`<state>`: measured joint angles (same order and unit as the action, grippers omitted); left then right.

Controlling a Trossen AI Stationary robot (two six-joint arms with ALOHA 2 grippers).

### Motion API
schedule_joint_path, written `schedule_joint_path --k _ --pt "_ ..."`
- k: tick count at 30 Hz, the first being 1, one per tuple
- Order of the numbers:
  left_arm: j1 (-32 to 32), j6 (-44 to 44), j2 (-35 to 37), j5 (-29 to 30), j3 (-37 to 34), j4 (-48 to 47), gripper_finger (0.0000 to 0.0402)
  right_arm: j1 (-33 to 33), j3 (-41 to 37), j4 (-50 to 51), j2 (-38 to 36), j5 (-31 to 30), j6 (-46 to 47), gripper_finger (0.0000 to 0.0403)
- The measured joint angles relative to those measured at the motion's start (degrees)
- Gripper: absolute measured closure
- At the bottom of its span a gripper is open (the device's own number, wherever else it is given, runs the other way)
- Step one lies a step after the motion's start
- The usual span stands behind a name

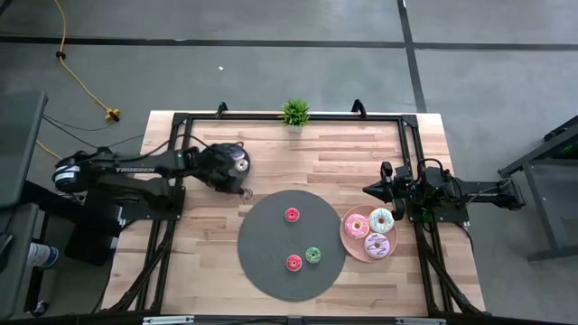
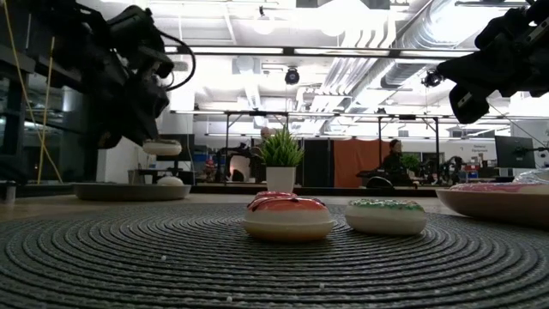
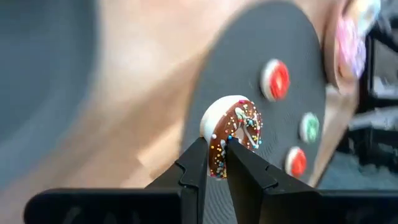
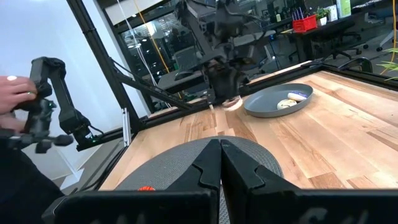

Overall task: Pick & Place donuts
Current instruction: Put the small brown donut on the gray plate

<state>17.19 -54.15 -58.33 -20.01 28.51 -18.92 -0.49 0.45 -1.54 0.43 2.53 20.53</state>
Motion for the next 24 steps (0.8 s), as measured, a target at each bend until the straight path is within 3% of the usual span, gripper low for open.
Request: schedule_joint_path --k 12,24 --pt "11.29 4.15 4.24 10.19 0.02 -9.0 0.0351 0.0 0.0 0.0 -0.02 0.0 -0.01 0.0402" --pt "16.24 9.71 3.97 13.42 0.02 -14.06 0.0351 0.02 0.02 0.0 0.0 0.0 -0.02 0.0402"
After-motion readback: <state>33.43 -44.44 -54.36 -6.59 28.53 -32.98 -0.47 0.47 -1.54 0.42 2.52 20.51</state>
